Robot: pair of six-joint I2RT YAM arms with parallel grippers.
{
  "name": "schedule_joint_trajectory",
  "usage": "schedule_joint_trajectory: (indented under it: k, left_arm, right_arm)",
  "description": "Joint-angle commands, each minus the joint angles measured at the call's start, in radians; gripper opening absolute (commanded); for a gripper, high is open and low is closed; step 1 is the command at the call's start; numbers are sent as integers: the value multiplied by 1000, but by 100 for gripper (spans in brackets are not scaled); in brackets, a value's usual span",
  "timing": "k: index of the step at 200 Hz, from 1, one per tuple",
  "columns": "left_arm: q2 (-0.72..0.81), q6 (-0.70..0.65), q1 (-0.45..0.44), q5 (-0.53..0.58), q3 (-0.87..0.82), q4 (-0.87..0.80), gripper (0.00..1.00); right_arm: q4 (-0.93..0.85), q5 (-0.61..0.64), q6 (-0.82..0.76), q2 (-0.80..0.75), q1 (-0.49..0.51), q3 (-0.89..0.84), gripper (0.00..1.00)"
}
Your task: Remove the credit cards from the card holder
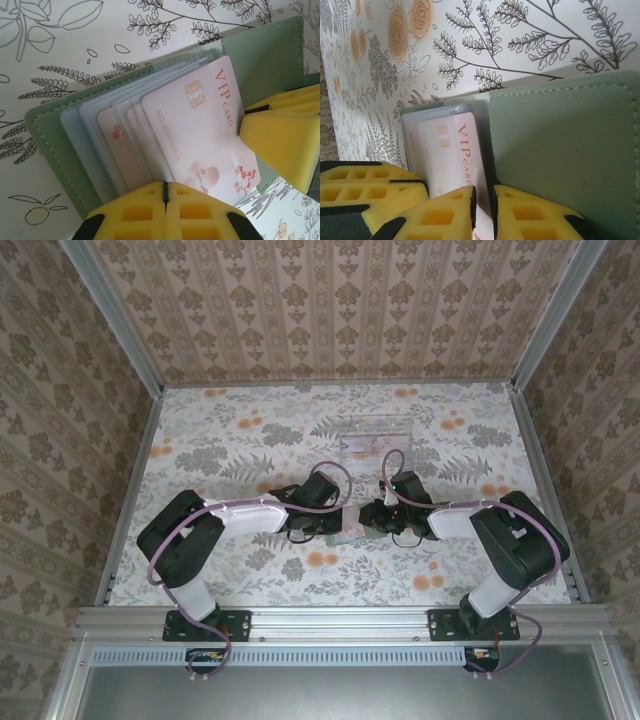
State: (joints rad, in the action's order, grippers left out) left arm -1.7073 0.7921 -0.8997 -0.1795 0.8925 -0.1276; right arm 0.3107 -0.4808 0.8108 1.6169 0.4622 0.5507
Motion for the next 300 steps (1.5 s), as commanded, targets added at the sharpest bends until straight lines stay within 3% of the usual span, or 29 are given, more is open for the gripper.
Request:
schedule_joint_trajectory:
  k: [1, 54, 71, 82, 122, 221, 279, 300]
  left_arm:
    - [-58, 1, -8, -6, -19, -73, 0]
    - [-58, 1, -8, -8, -18, -70, 0]
    - [-57, -1, -8, -8, -17, -73, 0]
    - [-57, -1, -7, -6, -17, -75, 0]
    - [-54, -5, -4, -3, -14, -83, 0]
    - [-25, -16, 4, 0, -32, -75, 0]
    - [24, -31, 4, -3, -41, -55, 0]
    - [89, -36, 5, 9, -47, -42, 15]
  right_arm:
    - [-24, -44, -4, 32, 42, 5, 20]
    - [0, -62, 2, 67, 43, 12, 19]
    - [4, -61, 5, 76, 43, 12, 14]
    - [1, -55, 5, 75, 43, 12, 0]
    - [-35, -4, -4, 16, 18, -18, 0]
    - [-282, 57, -86, -394, -175, -127, 0]
    - [-512, 128, -162, -686, -186, -63, 0]
    - [-579, 162, -207, -736, -180, -4, 0]
